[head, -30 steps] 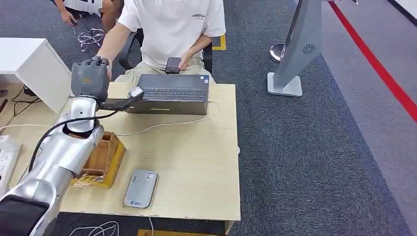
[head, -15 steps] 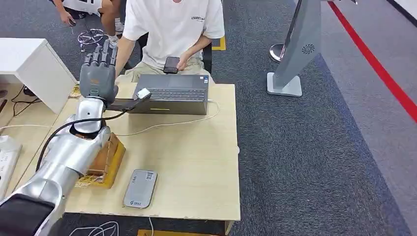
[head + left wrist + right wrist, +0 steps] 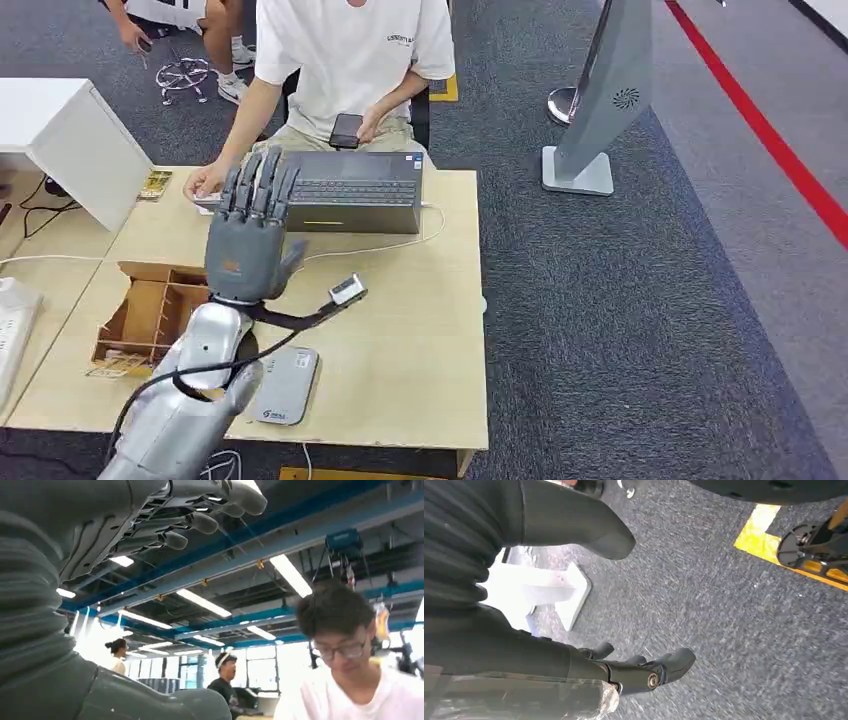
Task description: Pass the card to the sensor for recognition and then transmit it.
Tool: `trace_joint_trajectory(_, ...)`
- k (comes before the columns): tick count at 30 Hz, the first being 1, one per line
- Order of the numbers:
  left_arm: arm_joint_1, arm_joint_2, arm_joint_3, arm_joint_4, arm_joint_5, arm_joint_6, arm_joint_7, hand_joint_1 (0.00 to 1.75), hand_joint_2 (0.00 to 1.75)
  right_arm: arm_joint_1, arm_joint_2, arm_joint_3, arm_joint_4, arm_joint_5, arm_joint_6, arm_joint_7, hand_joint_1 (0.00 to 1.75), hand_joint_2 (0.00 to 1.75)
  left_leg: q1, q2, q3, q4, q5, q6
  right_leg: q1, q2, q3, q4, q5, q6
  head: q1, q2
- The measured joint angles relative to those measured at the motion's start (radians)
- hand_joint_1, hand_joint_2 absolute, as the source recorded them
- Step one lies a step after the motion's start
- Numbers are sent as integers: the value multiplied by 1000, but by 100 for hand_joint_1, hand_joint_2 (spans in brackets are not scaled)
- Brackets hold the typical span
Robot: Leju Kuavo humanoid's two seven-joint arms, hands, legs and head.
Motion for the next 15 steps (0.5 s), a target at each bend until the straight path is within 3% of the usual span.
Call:
trace_joint_trajectory(3, 119, 35, -2, -144, 0, 58, -32, 0, 175, 7, 0, -13, 0, -9, -7, 3, 0, 175, 0, 0, 0, 0, 0, 0, 0, 0, 0, 0, -1, 0, 0, 0)
trace_joint_trajectory(6, 235, 49, -1, -251, 0, 109, -114, 0, 175, 9, 0, -23, 0, -21, -11, 3, 0, 175, 0, 0, -1, -1, 0, 0, 0, -1, 0, 0, -1, 1, 0, 0)
trace_joint_trajectory(9, 352, 59, -1, -324, 0, 85, -146, 0, 175, 10, 0, -40, 0, -40, -14, 3, 0, 175, 0, 0, 0, -1, -1, 0, 0, -1, 0, 0, -1, 1, 0, 0)
trace_joint_trajectory(11, 431, 84, -2, -352, 0, -3, -106, 0, 175, 11, 0, -55, 0, -59, -16, 5, 0, 175, 0, 0, 0, -1, -1, 1, 0, 0, 0, 0, -2, 1, 1, 0)
trace_joint_trajectory(15, 556, 196, -41, -361, 55, -140, 32, 0, 175, 12, 0, -87, 0, -80, -17, 16, 0, 175, 1, 0, 0, -1, -1, 1, 0, -1, 0, 0, -2, 1, 0, 0)
